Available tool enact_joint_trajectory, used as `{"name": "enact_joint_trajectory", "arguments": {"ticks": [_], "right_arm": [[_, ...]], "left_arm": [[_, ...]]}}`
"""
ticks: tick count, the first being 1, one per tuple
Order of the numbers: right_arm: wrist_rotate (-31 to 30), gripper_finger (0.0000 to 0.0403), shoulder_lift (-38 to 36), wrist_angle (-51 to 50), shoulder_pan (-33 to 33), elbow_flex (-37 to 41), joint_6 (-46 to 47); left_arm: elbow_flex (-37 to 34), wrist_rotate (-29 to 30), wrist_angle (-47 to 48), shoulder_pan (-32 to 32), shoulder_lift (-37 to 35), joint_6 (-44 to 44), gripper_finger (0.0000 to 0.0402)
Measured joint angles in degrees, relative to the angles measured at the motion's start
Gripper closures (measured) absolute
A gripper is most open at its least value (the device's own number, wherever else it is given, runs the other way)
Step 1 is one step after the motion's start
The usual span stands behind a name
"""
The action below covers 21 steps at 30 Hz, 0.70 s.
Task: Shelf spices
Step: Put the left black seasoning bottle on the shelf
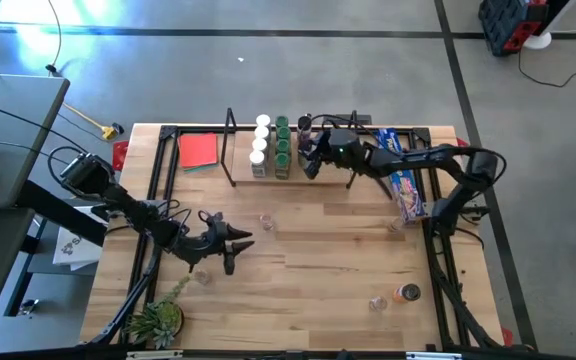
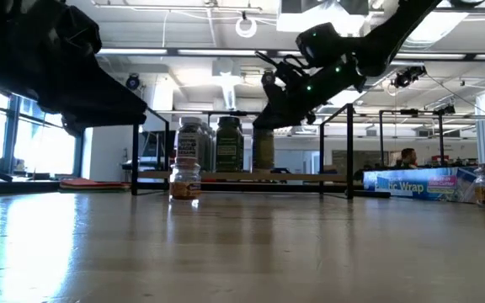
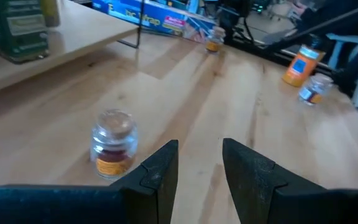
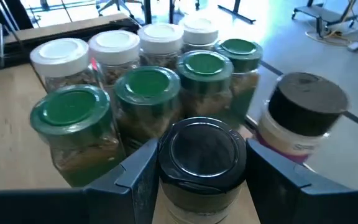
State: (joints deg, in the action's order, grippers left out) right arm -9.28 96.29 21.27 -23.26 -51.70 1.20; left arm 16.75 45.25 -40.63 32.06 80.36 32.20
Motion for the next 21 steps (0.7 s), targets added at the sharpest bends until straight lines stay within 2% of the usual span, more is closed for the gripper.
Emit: {"name": "enact_joint_trajectory", "arguments": {"ticks": [5,11,21], "right_arm": [[-0.07,0.0193,1.33,1.2,-0.13,-0.04,-0.14],[-0.09,0.0185,1.33,1.32,-1.02,-0.04,-0.14],[0.48,0.0173,1.19,2.7,-1.22,-0.04,-3.78]], "left_arm": [[0.0,-0.67,-0.25,-2.3,0.0,-1.3,0.028],[0.0,-6.64,-0.37,-4.37,0.0,-1.37,0.028],[0.0,-9.45,-0.42,-4.68,0.0,-0.93,0.028]]}}
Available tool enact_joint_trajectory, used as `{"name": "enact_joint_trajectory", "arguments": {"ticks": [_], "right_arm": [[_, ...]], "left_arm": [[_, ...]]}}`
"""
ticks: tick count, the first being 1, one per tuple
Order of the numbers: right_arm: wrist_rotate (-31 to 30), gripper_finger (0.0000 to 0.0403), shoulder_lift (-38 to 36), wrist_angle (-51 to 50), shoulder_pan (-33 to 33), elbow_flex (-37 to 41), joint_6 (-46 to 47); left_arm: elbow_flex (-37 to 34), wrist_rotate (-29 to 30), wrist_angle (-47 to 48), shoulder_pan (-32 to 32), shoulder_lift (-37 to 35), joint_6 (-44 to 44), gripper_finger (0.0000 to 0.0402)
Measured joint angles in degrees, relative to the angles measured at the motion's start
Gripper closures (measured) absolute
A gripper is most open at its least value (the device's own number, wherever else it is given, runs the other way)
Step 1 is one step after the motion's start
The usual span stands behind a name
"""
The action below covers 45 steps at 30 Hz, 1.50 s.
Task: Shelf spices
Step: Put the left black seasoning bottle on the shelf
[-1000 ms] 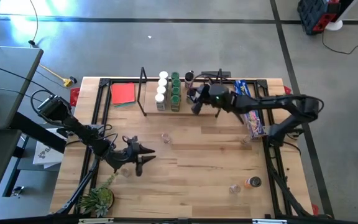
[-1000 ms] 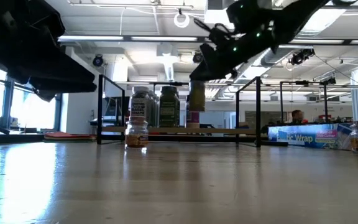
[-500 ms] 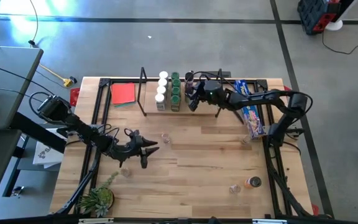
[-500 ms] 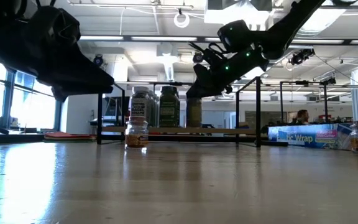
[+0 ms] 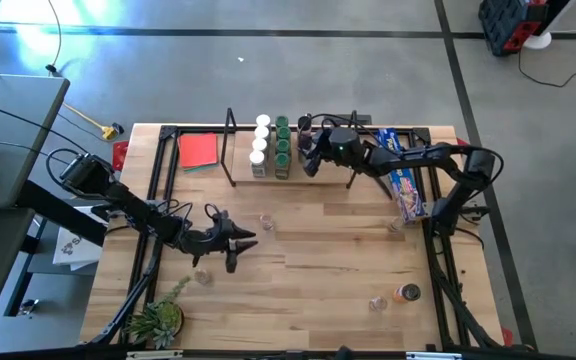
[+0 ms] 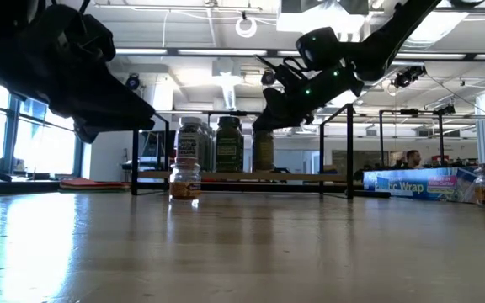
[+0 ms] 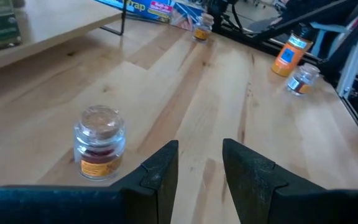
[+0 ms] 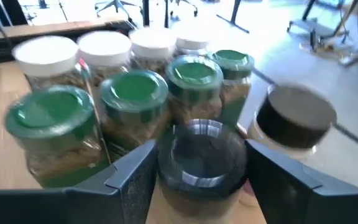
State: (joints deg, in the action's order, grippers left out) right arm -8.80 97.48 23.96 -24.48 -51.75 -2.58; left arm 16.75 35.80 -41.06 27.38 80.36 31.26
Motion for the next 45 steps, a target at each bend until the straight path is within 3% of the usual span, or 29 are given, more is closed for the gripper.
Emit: {"name": "enact_joint_trajectory", "arguments": {"ticks": [13,18,22,28,33,37,45], "right_arm": [[-3.83,0.0144,-7.32,-3.74,1.17,-0.02,-1.12],[-9.93,0.0144,-12.98,-9.76,5.27,-0.02,-3.0],[-10.76,0.0144,-15.19,-15.67,10.25,-0.02,-1.75],[-8.88,0.0144,-11.21,-20.77,16.94,0.07,1.18],[-3.92,0.0148,-4.37,-20.38,17.51,0.07,3.97],[-4.46,0.0189,1.31,-17.86,16.65,0.11,3.88],[-4.7,0.0348,5.05,-10.98,12.13,0.09,3.89]], "left_arm": [[0.0,-3.5,-0.41,0.18,0.0,1.73,0.028],[0.0,-3.99,-0.4,0.21,0.0,2.15,0.028],[0.0,-3.43,-0.44,0.2,0.0,1.74,0.028],[0.0,-2.24,-1.24,0.11,0.0,0.1,0.028],[0.0,-2.22,-1.27,0.13,0.0,0.07,0.028],[0.0,-2.13,-1.27,0.15,0.0,0.09,0.028],[0.0,-2.11,-1.33,0.15,0.0,0.14,0.028]]}}
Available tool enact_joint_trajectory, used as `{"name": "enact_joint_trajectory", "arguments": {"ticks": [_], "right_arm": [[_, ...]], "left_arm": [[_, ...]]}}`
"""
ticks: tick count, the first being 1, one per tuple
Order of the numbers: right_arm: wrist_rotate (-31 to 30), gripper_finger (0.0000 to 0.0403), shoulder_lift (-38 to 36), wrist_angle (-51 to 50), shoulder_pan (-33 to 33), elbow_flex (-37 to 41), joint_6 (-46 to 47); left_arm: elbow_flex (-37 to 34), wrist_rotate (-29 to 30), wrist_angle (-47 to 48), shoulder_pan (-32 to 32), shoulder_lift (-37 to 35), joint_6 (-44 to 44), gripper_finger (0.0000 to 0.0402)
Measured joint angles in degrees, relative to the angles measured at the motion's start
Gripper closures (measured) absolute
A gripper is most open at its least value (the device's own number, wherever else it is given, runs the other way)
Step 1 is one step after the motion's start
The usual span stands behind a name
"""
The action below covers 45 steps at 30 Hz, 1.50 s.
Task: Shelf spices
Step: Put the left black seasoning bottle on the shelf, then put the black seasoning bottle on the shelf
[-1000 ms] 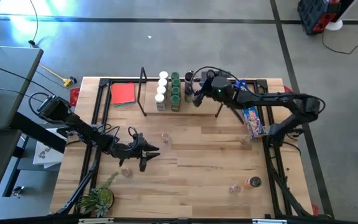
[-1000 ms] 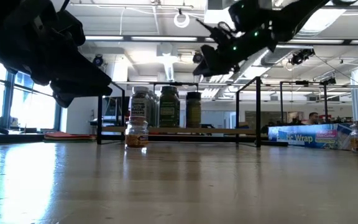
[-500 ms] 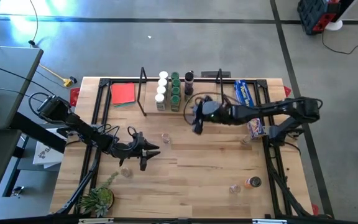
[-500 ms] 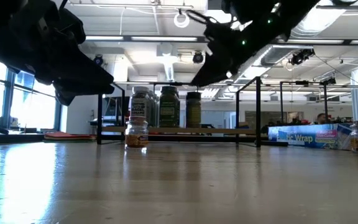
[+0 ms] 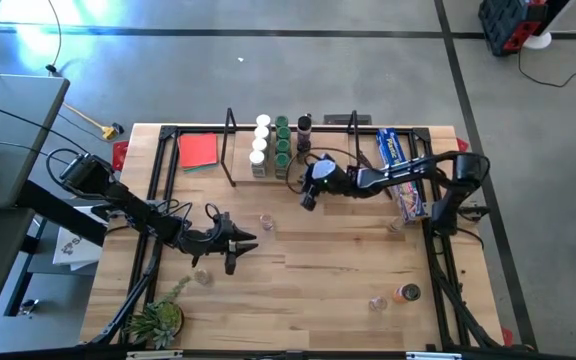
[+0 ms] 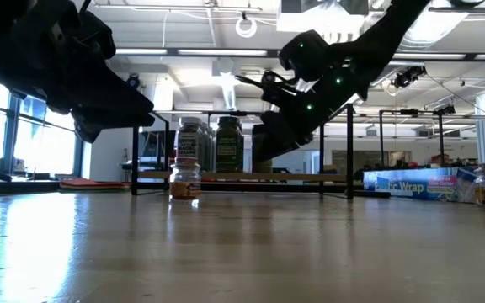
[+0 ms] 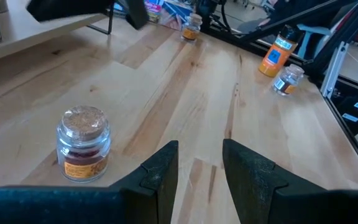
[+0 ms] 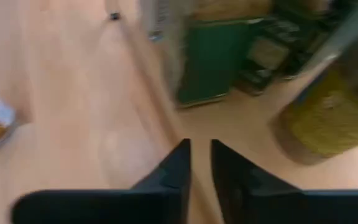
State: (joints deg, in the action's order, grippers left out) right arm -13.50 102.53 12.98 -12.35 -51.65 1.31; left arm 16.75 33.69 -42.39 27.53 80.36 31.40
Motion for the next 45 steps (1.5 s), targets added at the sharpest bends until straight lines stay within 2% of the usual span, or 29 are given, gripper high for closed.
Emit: {"name": "enact_joint_trajectory", "arguments": {"ticks": [4,24,39,42,45], "right_arm": [[0.02,0.0397,-0.05,1.06,-3.01,-0.01,0.17],[0.96,0.0402,-0.07,5.78,-10.58,-0.03,-0.02],[1.07,0.0402,-0.11,8.15,-10.79,-0.03,-1.46],[0.89,0.0402,-2.31,5.27,-9.61,-0.03,-1.53],[0.54,0.0402,-7.83,-1.07,-6.24,-0.03,-1.34]], "left_arm": [[0.0,0.0,-0.07,0.0,0.0,0.0,0.028],[0.0,0.44,-0.42,-0.04,0.0,-0.02,0.028],[0.0,0.42,-0.4,-0.04,0.0,-0.02,0.028],[0.0,0.4,-0.4,0.0,0.0,0.0,0.028],[-0.04,0.24,-0.41,0.19,0.0,-0.01,0.028]]}}
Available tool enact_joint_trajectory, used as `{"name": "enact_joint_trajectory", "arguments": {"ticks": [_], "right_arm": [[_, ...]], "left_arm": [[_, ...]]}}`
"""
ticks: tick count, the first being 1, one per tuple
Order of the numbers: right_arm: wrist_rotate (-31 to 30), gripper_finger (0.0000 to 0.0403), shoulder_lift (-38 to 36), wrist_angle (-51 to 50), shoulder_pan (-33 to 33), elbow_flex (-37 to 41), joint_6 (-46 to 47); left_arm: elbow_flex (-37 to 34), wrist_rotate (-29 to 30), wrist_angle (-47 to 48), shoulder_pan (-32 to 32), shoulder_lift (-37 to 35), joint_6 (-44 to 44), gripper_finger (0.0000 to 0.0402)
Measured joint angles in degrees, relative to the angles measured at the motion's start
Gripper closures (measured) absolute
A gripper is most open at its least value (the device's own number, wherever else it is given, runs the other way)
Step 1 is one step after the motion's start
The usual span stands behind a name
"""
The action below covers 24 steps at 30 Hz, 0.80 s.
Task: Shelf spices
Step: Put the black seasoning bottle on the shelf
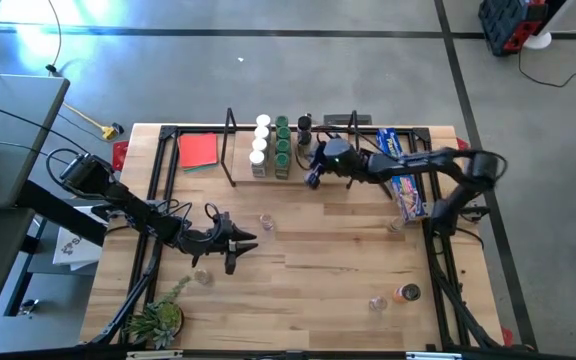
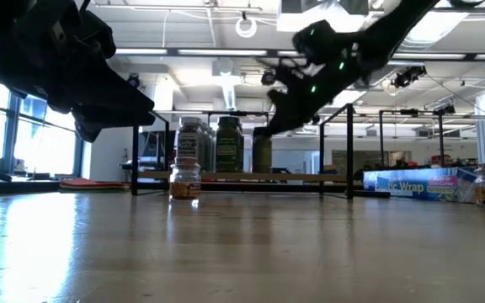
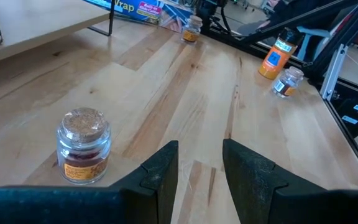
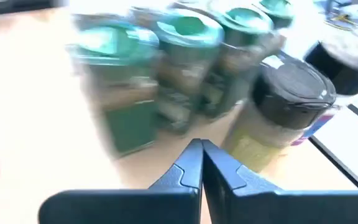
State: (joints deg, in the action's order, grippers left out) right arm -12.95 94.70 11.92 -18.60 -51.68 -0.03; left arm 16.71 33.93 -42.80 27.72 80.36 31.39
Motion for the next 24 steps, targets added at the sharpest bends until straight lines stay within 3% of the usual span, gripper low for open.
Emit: {"name": "enact_joint_trajectory", "arguments": {"ticks": [5,10,17,24], "right_arm": [[-3.88,0.0402,-12.98,-14.29,11.2,-0.01,-0.28],[-3.9,0.0402,-23.34,-27.26,25.39,-0.02,0.76],[6.6,0.0392,-29.56,-46.77,36.57,-1.95,18.97],[15.81,0.0295,-26.63,-72.88,43.47,-14.27,27.72]], "left_arm": [[0.0,-0.01,0.02,0.05,0.0,-0.17,0.028],[0.0,0.98,0.01,0.05,0.0,-1.84,0.028],[0.0,1.27,0.01,0.05,0.0,-3.77,0.028],[0.0,1.75,0.0,0.05,0.0,-3.6,0.028]]}}
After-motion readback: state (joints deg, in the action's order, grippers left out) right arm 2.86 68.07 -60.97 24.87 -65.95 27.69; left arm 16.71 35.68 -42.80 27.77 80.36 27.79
